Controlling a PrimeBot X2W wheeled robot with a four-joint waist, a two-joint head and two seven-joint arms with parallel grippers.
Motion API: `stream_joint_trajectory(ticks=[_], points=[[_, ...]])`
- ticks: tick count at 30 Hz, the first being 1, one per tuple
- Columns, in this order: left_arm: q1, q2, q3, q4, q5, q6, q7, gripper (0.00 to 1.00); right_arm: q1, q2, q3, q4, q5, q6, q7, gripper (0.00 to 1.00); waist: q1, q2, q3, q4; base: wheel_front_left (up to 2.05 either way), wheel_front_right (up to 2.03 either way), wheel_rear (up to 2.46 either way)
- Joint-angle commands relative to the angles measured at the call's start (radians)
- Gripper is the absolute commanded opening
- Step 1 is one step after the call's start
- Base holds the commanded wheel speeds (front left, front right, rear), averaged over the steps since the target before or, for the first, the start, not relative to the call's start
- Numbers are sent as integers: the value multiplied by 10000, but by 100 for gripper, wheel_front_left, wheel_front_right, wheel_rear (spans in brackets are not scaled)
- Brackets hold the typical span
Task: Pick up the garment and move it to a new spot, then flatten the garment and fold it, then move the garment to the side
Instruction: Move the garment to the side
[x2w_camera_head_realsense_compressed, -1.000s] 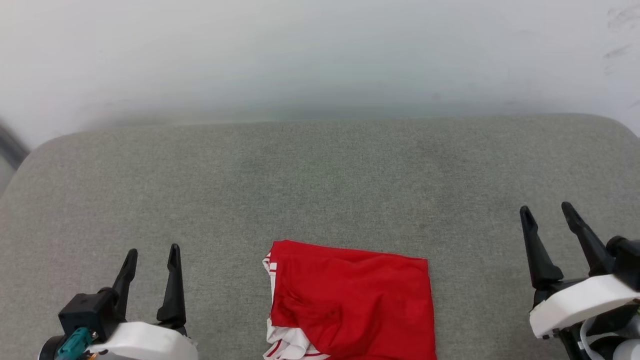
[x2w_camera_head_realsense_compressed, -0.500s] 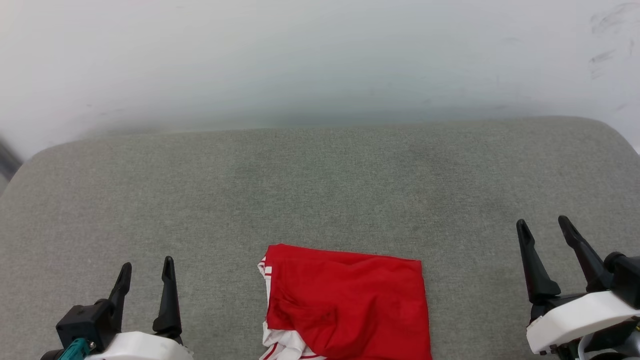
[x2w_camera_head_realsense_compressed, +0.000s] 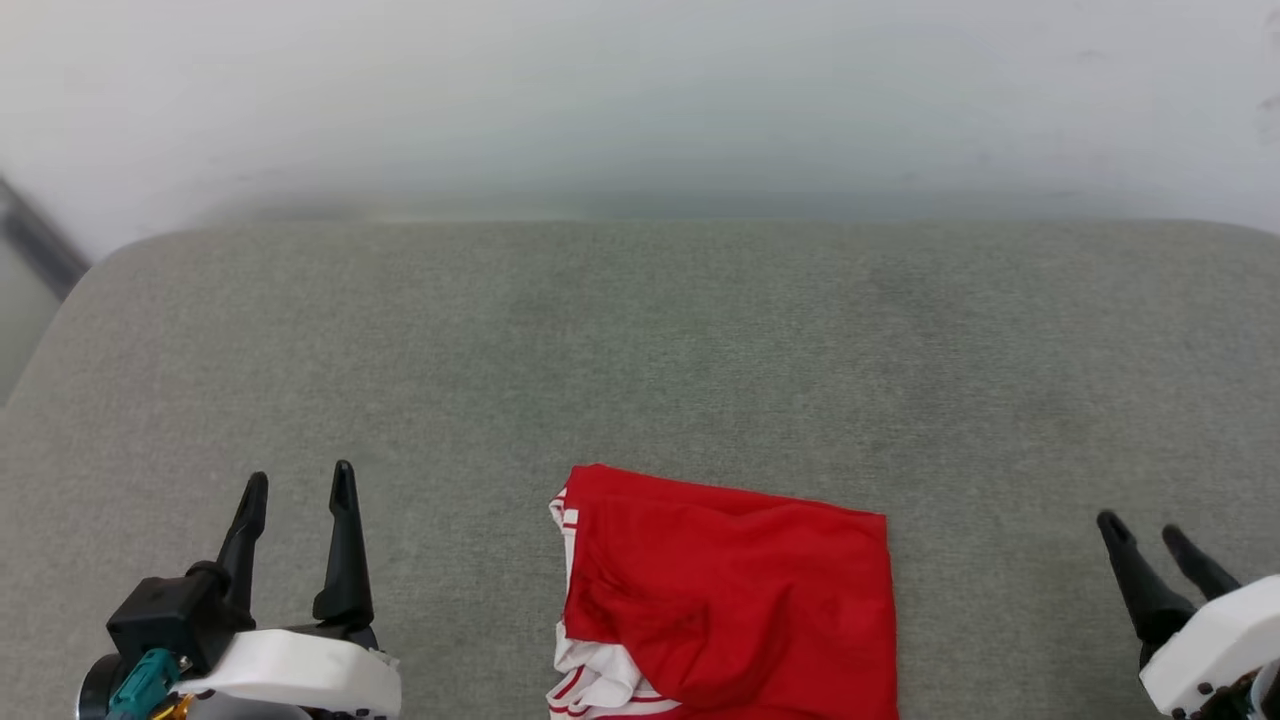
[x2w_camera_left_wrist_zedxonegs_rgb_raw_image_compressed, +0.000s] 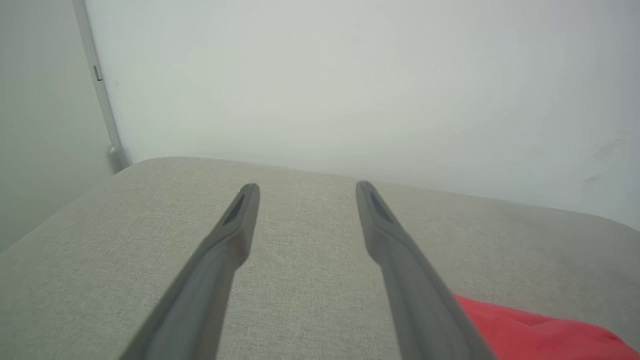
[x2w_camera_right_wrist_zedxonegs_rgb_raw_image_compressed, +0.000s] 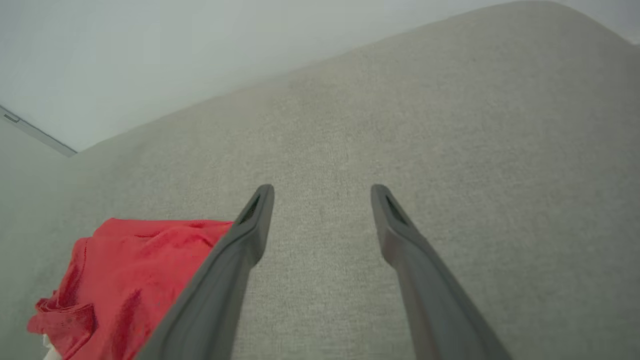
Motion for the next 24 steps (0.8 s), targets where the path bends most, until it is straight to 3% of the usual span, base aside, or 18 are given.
stream_joint_trajectory(ticks=[1, 4, 8, 10, 11, 16, 17, 18, 24], points=[[-147, -92, 9, -12, 106, -57, -59, 100, -140, -55, -46, 191, 303, 0, 291, 100, 0, 0, 181, 212, 0, 0, 0], [-248, -269, 132, -47, 250, -179, -61, 100, -138, -287, 199, 902, 1044, 0, 1374, 100, 0, 0, 348, 482, 0, 0, 0], [-350, -588, 266, -34, 461, -418, -43, 100, -88, -97, 718, 1706, 2129, 0, 2308, 100, 0, 0, 458, 838, 0, 0, 0], [-354, -732, 377, -19, 548, -531, -43, 100, -151, -49, 1040, 2015, 2459, 0, 2558, 100, 0, 0, 586, 948, 0, 0, 0], [-463, -973, 604, 82, 740, -812, -44, 100, -514, 258, 1661, 2651, 3498, -2, 2597, 100, 0, 0, 943, 1070, 0, 0, 0], [-574, -1127, 822, 230, 898, -1078, -45, 100, -901, 317, 2078, 3444, 3903, -10, 2359, 100, 0, 0, 1110, 1062, 0, 0, 0], [-569, -1160, 840, 266, 935, -1115, -45, 100, -969, 311, 2167, 3524, 4019, -10, 2327, 43, 0, 0, 1120, 1054, 0, 0, 0], [-560, -1188, 846, 312, 956, -1159, -45, 100, -1052, 281, 2275, 3604, 4081, -10, 2303, 3, 0, 0, 1121, 1043, 0, 0, 0], [-386, -1268, 941, 491, 1036, -1299, -45, 100, -1324, -141, 2935, 3471, 4489, -2, 1907, 0, 0, 0, 912, 865, 0, 0, 0]])
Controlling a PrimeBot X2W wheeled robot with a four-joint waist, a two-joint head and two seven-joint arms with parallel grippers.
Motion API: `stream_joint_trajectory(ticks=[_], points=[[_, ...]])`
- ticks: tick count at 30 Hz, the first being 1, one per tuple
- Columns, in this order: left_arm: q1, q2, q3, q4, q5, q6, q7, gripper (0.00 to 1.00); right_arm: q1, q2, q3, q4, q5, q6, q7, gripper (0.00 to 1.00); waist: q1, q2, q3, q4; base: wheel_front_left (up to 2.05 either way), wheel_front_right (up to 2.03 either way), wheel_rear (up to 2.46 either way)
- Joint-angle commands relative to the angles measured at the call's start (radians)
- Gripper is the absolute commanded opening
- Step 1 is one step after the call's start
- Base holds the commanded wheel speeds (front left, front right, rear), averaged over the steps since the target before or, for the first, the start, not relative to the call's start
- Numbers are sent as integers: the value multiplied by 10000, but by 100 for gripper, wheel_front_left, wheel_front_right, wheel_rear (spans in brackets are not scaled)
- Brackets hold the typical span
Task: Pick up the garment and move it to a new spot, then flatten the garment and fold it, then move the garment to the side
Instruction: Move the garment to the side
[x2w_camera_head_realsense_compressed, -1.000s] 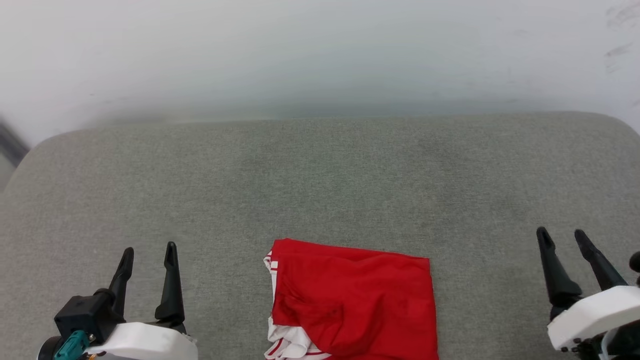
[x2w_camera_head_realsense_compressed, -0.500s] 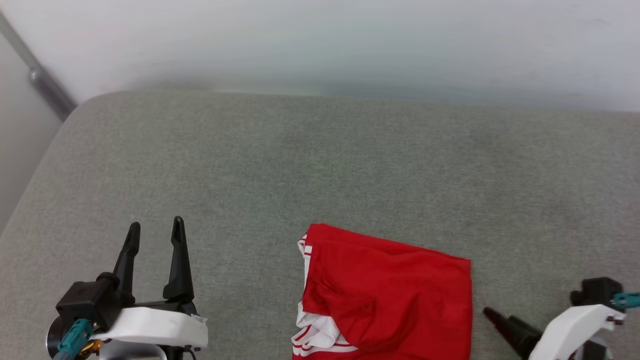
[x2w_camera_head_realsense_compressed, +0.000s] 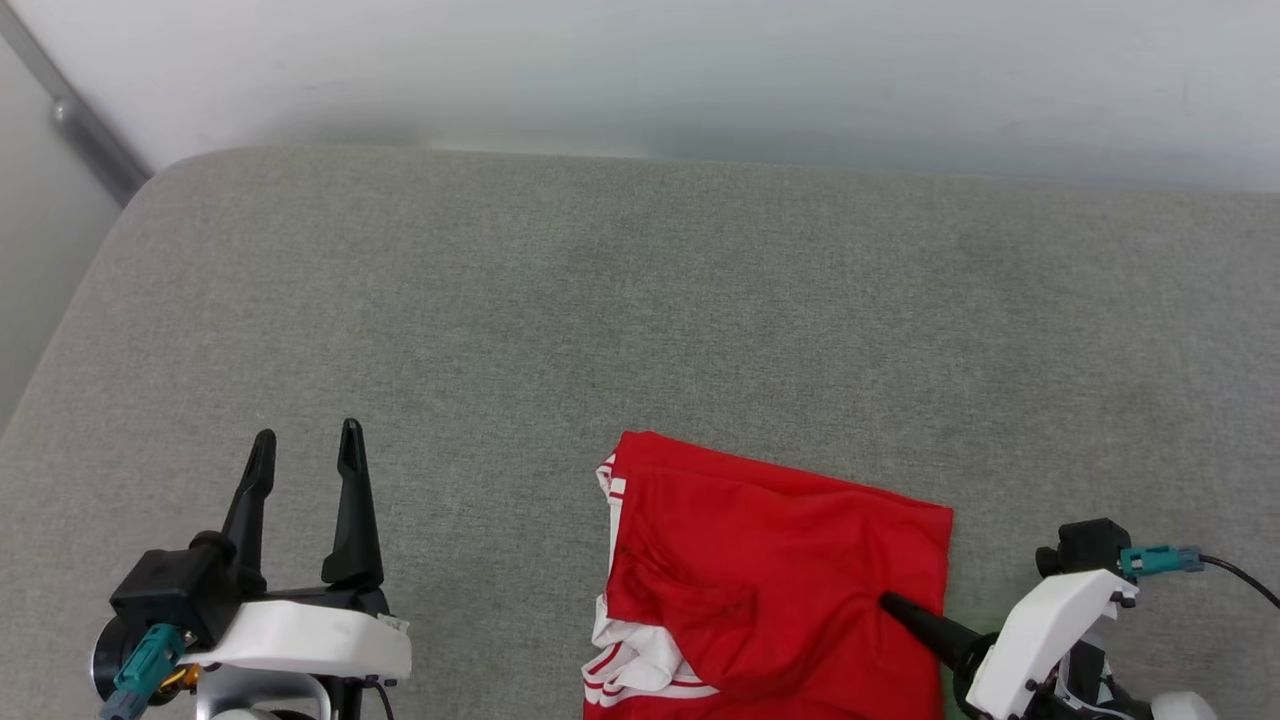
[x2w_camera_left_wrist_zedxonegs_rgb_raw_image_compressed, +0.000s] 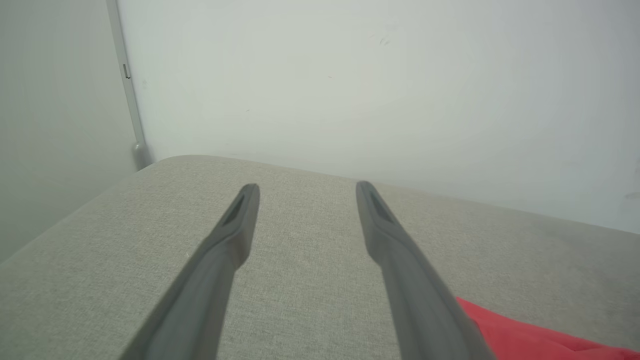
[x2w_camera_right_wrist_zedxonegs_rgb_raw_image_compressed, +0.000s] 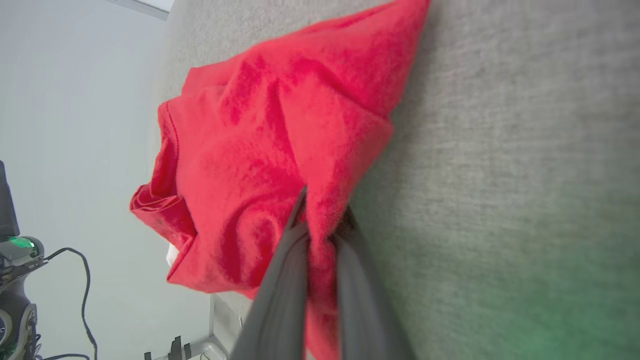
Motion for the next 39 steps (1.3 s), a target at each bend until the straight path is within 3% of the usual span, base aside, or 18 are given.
stream_joint_trajectory(ticks=[1, 3, 4, 10, 16, 23, 29, 35, 39], points=[[102, -35, 7, 37, 26, -61, -19, 100, -132, -165, 160, -59, 78, -4, -91, 0, 0, 0, -114, -105, 0, 0, 0], [179, 6, 57, 66, 53, -38, -19, 100, -214, -368, 468, -215, 15, -4, -190, 0, 0, 0, -254, -256, 0, 0, 0], [483, 161, 235, 43, -18, 89, 18, 100, -411, -973, 1385, -565, -537, -4, -220, 0, 0, 0, -490, -894, 0, 0, 0], [630, 306, 290, -305, 11, 144, 73, 100, -1275, -2031, 2728, -811, -1686, -4, -80, 0, 0, 0, -368, -2287, 0, 0, 0], [235, 394, 321, -625, 108, 135, 87, 100, -2482, -2781, 3298, -535, -2731, -4, -361, 0, 0, 0, 374, -3828, 0, 0, 0], [-894, 925, 166, -1053, 475, -166, 551, 100, -4511, -3103, 3056, 288, -3907, -5, -1820, 0, 0, 0, 2079, -5331, 0, 0, 0], [-2171, 1460, -133, -1474, 897, -521, 1276, 100, -5926, -3473, 2241, 1518, -4723, -7, -3321, 0, 0, 0, 3362, -5719, 0, 0, 0], [-3049, 1656, -388, -1721, 1171, -711, 1760, 100, -6776, -3778, 1379, 2767, -5062, -7, -4528, 0, 0, 0, 4153, -5572, 0, 0, 0], [-3456, 1703, -504, -1803, 1255, -798, 1960, 100, -7134, -3602, 811, 3797, -5110, -7, -5382, 0, 0, 0, 4512, -5377, 0, 0, 0]])
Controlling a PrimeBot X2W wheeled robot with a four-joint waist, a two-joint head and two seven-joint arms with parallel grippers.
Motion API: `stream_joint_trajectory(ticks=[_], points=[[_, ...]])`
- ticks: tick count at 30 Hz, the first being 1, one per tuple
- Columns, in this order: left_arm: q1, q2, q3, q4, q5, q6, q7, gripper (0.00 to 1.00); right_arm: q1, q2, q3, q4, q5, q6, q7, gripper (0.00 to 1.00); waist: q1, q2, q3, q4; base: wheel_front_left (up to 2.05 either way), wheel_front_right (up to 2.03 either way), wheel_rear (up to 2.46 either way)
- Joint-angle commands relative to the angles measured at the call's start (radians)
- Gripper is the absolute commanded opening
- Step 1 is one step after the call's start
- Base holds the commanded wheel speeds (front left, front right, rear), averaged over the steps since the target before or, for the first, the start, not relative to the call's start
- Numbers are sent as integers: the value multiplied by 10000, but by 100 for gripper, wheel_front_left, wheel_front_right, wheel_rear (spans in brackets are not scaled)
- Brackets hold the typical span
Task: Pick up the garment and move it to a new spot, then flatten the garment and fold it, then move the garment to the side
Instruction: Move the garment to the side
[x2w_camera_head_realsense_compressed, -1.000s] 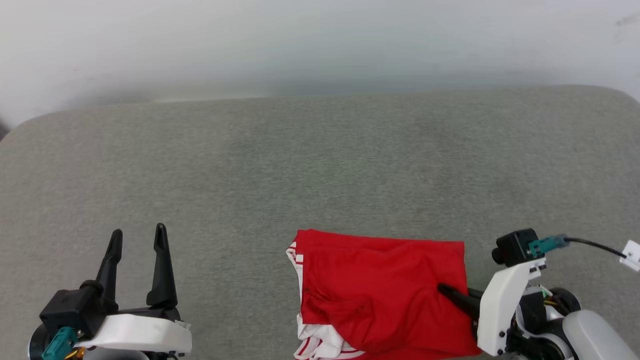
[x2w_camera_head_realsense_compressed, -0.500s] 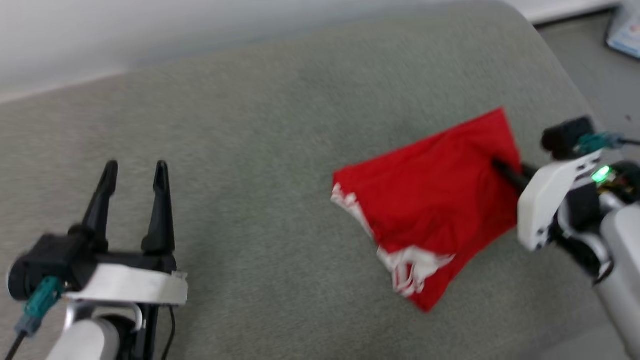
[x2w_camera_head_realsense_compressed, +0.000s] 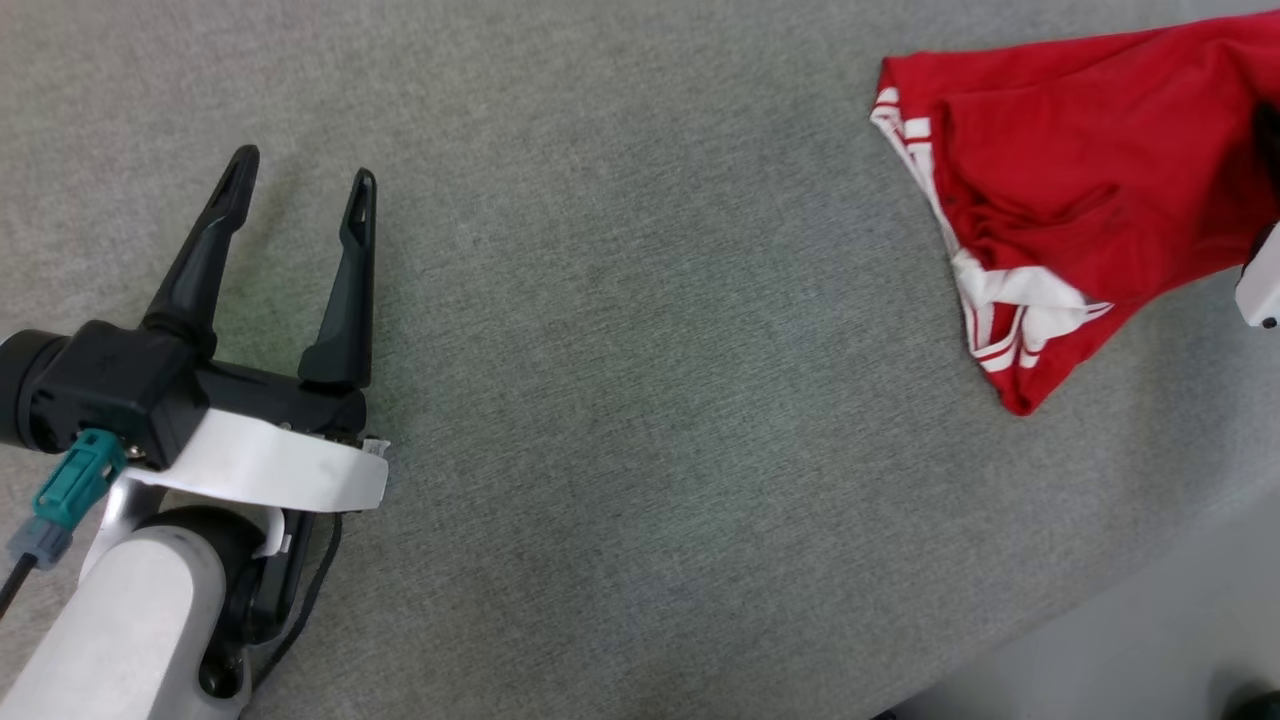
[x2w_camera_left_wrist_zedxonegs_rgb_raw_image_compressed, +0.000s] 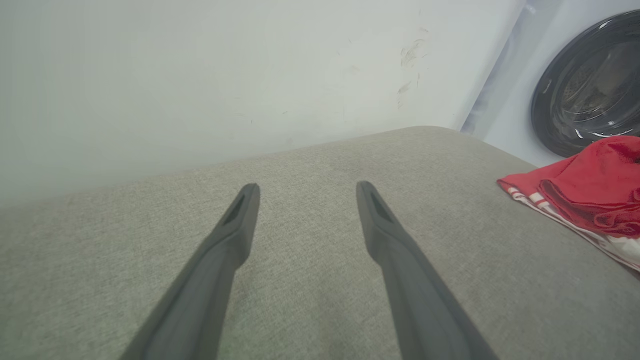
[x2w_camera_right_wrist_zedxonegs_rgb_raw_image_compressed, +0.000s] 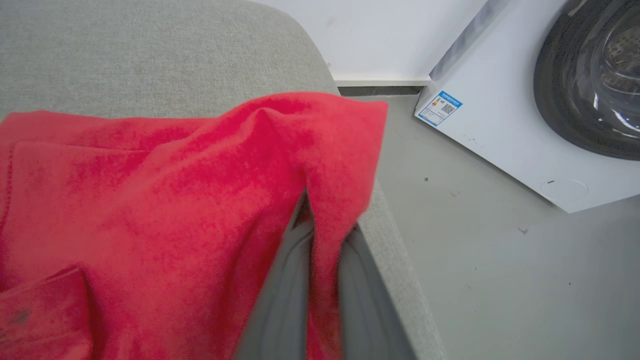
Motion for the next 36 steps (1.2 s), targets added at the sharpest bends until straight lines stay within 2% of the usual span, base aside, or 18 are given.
stream_joint_trajectory(ticks=[1, 5, 6, 7, 8, 14, 20, 30, 36], points=[[-146, 53, 14, -64, 28, -6, 34, 100, -165, 94, -135, 175, -120, -11, -232, 0, -2, 0, 299, 96, 0, 0, 0], [-251, 100, -14, -128, 66, 12, 156, 100, -423, 437, -743, 1347, -489, -11, -954, 0, -2, 0, 480, 263, 0, 0, 0], [-248, 114, -11, -130, 72, 30, 169, 100, -481, 495, -900, 1645, -621, -11, -1095, 8, -2, 0, 501, 290, 0, 0, 0], [-246, 124, -14, -140, 70, 36, 190, 100, -552, 509, -1044, 1936, -800, -11, -1252, 40, -2, 0, 514, 322, 0, 0, 0], [-254, 129, -22, -147, 61, 35, 200, 100, -627, 558, -1242, 2215, -909, -12, -1400, 100, -2, 0, 519, 348, 0, 0, 0], [-252, 8, -70, 6, -82, -1, 45, 100, -1055, 569, -2024, 3249, -1810, -11, -2501, 100, -2, 0, 259, 484, 0, 0, 0], [164, -399, -207, 541, -299, 26, -461, 100, -863, 668, -2540, 3053, -2374, -11, -3059, 100, -2, 0, -616, 719, 0, 0, 0], [1311, -1213, -148, 1575, -782, 348, -1479, 100, 1636, 1396, -2798, 837, -2243, -11, -3144, 100, -2, 0, -2466, 1762, 0, 0, 0], [2069, -1565, 150, 2005, -972, 511, -1830, 100, 3372, 2294, -2586, -761, -1994, -11, -2846, 100, -2, 0, -3256, 2525, 0, 0, 0]])
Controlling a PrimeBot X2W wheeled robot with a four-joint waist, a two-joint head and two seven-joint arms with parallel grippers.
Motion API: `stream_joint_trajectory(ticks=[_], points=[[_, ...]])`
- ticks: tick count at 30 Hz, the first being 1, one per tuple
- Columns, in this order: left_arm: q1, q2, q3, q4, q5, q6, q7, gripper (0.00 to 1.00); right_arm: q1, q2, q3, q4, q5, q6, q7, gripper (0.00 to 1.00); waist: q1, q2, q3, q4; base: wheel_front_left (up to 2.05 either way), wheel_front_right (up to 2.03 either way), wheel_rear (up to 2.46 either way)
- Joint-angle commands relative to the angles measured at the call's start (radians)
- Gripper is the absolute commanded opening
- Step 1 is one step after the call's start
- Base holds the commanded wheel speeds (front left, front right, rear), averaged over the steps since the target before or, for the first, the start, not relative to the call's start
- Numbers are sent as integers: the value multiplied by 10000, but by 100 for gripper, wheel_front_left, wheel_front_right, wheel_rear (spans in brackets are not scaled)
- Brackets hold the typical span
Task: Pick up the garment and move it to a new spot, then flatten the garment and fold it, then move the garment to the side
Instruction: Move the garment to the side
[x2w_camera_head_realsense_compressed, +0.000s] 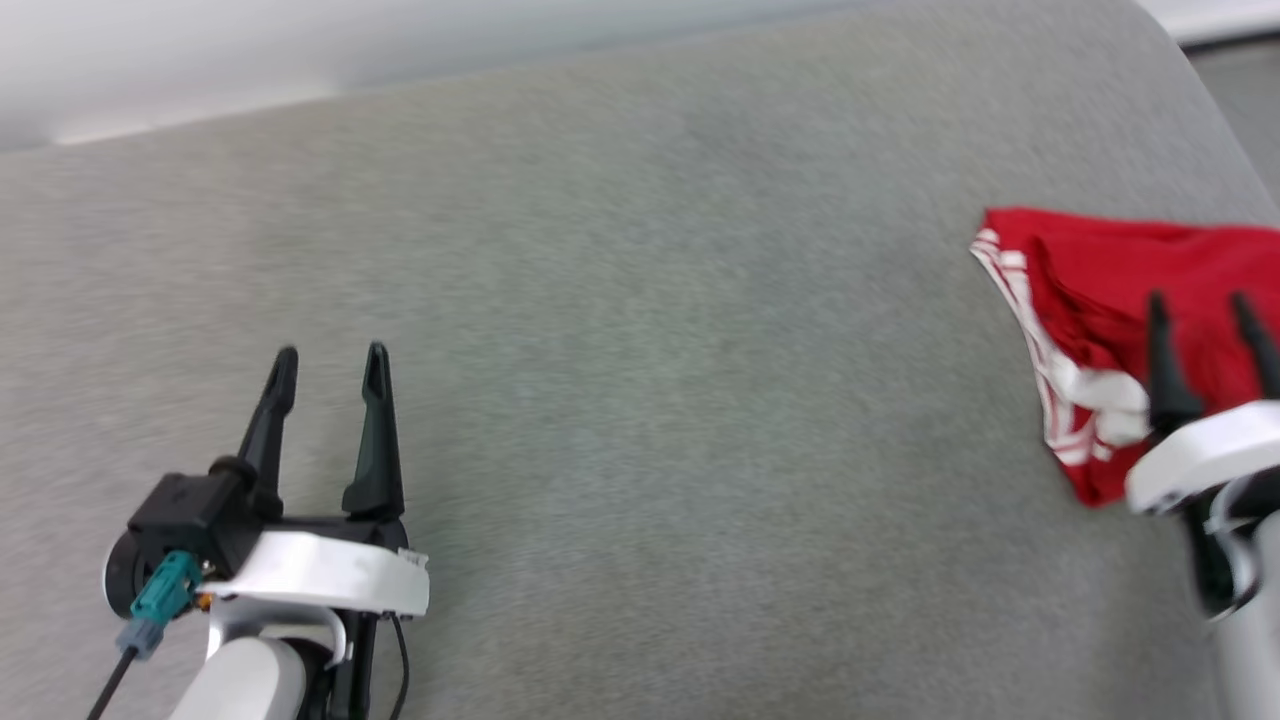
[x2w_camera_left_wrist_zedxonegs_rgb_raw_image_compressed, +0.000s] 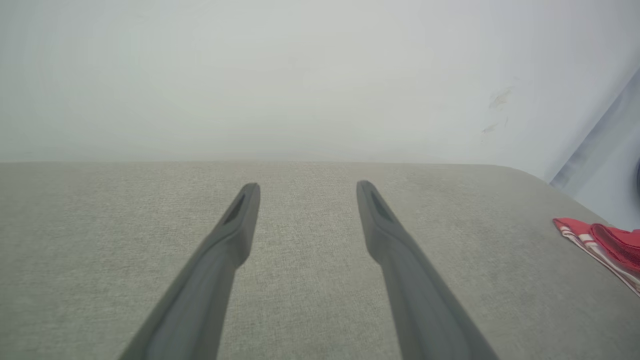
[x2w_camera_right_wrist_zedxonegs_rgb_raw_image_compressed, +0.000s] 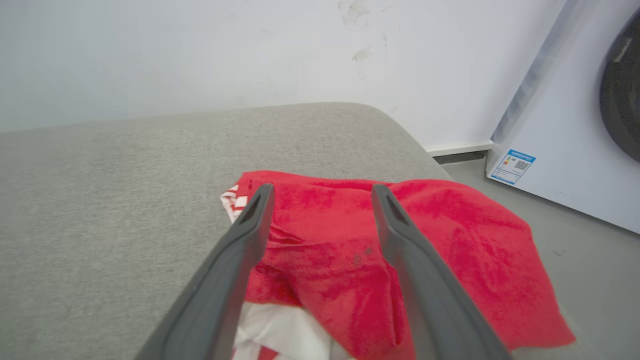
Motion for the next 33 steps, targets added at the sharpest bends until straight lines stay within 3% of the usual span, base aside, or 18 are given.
stream_joint_trajectory(ticks=[1, 12, 22, 33], points=[[193, -59, 76, 48, -16, 36, -79, 100, 322, 198, 117, -345, 104, -9, 71, 100, 1, -1, -581, 637, 0, 0, 0], [1066, -496, 853, 490, 204, -198, -199, 100, 1991, 1276, 1190, -3303, 402, -9, 978, 100, 1, -1, -1592, 1638, 0, 0, 0], [2058, -621, 1061, 795, 570, -359, -191, 100, 3880, 1724, 1221, -5392, 35, -9, 1953, 100, 1, -1, -2584, 1663, 0, 0, 0], [2588, -767, 1160, 815, 872, -330, -192, 100, 5060, 2015, 1098, -6695, 15, -9, 2524, 100, 1, -1, -2943, 1547, 0, 0, 0]])
